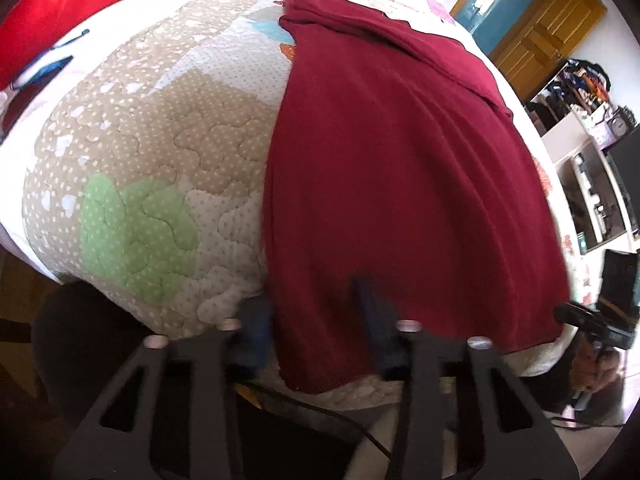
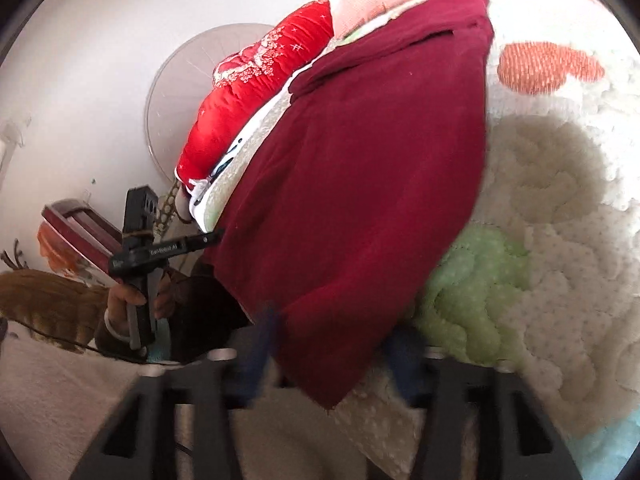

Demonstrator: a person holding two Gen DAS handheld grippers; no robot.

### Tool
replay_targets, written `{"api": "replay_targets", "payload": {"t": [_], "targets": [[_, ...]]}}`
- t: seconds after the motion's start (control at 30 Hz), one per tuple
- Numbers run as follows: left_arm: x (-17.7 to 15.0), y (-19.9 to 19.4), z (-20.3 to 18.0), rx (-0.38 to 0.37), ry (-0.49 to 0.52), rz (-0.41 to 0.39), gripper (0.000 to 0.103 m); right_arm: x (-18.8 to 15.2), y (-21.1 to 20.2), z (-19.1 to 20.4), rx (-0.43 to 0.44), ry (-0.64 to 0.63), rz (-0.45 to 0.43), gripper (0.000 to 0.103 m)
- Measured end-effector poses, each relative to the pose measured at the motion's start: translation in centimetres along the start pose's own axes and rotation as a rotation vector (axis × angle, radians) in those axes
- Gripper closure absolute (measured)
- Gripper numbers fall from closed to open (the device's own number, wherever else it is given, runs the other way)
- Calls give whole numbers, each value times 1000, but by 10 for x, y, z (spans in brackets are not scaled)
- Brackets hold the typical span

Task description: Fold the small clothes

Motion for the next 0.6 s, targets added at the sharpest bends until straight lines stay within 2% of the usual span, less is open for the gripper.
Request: {"api": "replay_targets", "payload": {"t": [0.03,0.07,0.17,0.33,0.43,0.5,0.6], "targets": [[1,-1,-2,-35,-11,5,92,2,1,0,19,18,4,70],[1,-3,-1,-54,-22,11,92,4,4,1,52,41,15,75],[11,-9,-3,-92,-25,9,95,9,12,9,67,36,21,83],[56,-39,-13,-184,-20,-82,96,42,-1,43,166,-2,-49,86],[95,-47,-7,-215,-40,-142,97,76,-12,62,216,-33,-119,86],[123,-47,-1,-231,-56,-175,97,111,-19,68,222,-53,-184,87],[180,-36,13,-199,-61,-236,97,166,-29,63,214,-35,-269,87]]}}
Point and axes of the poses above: each gripper's, at about its wrist camera, not at the fingertips, and y roughly the way its jaws point, z to its left, x to its top, the point moved 10 cm from there along y, roughly the way its jaws point, and after that the axes turned 13 degrees about y, right-handed, at the moved point
